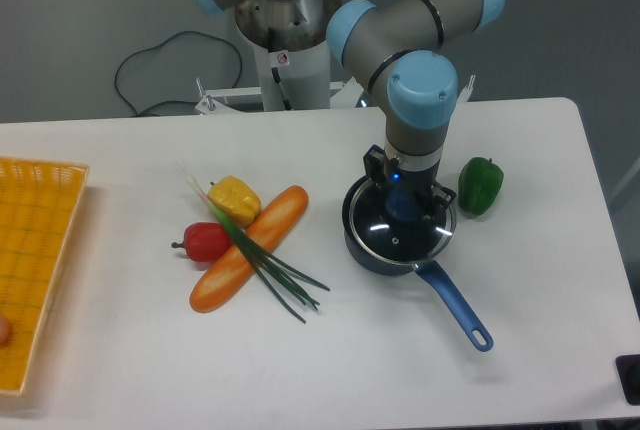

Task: Open the lid
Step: 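Lift the glass lid by its knob off the saucepan, then hold the lifted lid above the saucepan rim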

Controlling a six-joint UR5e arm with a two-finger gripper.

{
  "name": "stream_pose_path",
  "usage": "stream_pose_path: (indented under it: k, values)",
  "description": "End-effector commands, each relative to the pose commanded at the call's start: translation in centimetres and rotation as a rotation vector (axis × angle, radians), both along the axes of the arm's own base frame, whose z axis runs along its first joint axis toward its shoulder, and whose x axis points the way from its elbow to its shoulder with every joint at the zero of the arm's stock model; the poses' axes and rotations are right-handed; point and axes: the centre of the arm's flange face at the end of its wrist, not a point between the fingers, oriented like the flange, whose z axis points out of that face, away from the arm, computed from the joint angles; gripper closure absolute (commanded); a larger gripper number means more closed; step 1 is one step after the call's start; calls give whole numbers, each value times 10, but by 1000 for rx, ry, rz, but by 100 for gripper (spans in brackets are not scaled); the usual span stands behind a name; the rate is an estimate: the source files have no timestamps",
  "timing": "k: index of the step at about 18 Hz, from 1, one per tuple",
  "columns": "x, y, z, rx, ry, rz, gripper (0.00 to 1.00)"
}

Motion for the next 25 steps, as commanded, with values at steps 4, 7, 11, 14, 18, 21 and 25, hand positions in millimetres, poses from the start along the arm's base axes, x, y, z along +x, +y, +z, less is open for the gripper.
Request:
stream_pose_path:
  k: [4, 7, 11, 14, 18, 21, 25]
  values:
    - [-4, 1, 10, -2, -7, 3, 45]
    - [-6, 3, 16, -2, -6, 1, 45]
    - [-9, 2, 27, 20, 6, 7, 45]
    - [-9, 3, 28, 22, 7, 5, 45]
    - [-8, 2, 29, 22, 8, 5, 45]
    - [-9, 3, 30, 21, 9, 5, 45]
    - [-10, 2, 30, 20, 10, 9, 45]
